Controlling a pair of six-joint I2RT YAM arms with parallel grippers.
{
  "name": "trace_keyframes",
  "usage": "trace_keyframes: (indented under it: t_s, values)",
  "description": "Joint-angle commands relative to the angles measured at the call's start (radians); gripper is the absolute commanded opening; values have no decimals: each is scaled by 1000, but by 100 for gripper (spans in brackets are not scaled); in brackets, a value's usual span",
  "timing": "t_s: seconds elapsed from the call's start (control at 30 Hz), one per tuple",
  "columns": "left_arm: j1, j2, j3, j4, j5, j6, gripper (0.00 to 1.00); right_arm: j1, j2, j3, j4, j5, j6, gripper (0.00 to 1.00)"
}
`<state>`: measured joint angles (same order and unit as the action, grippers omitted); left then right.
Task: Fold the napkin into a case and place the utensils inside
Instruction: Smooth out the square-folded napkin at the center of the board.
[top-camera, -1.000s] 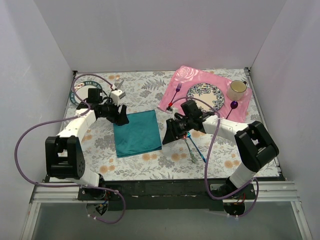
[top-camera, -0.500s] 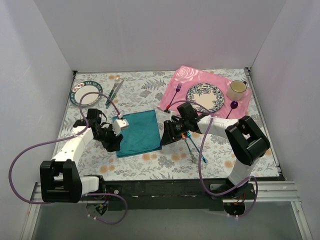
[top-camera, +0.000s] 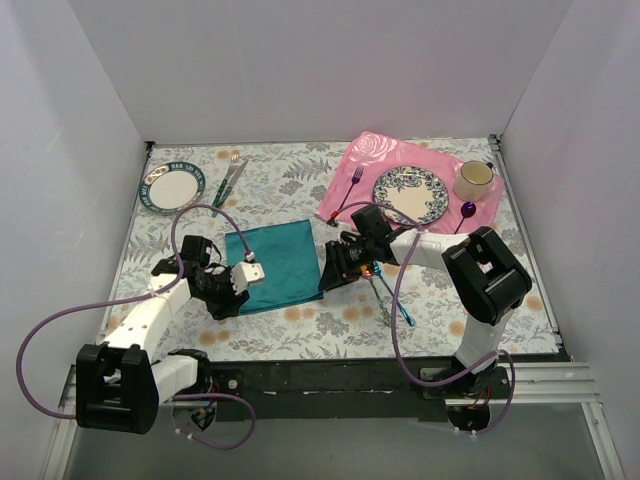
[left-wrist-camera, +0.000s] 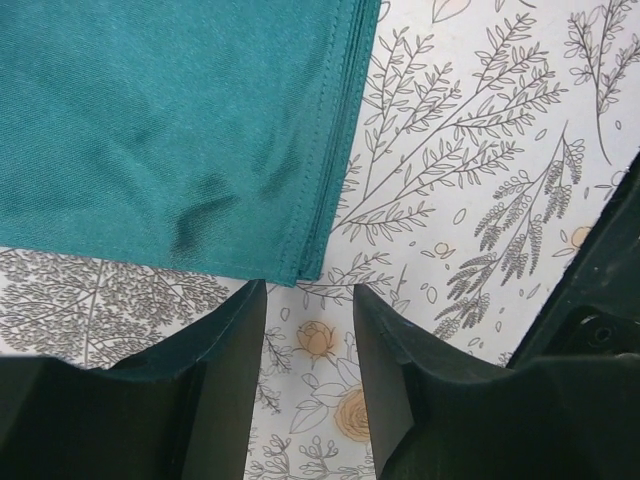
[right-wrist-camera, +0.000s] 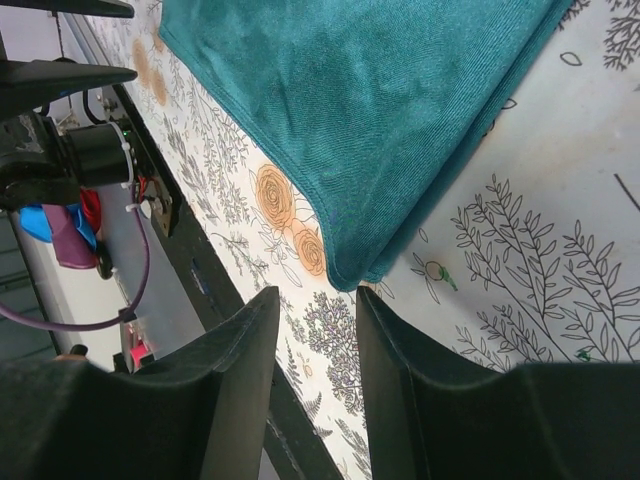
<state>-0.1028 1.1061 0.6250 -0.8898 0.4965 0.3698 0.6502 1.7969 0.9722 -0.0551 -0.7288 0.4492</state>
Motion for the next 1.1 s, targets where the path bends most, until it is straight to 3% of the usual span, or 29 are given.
trace_keyframes:
  t_s: [0.0,0.5,0.8,0.87,1.0,1.07]
  values:
    - [-23,-37,-10,78,-4,4,38,5,22,43,11,-6,14,45]
    - [-133,-20,-42,135,-61,1,37,6,56,63,-3,-8,20,35]
    - [-152,-20,-42,138,-69,1,38,5,70,71,-6,-6,25,42]
    - [-153,-20,-42,138,-62,-2,39,6,78,76,-6,-11,28,39]
    - [-155,-22,-42,138,-64,-2,38,6,87,83,-5,-24,31,21]
    - [-156,-25,-44,140,-64,0,39,6,87,85,-3,-32,34,18]
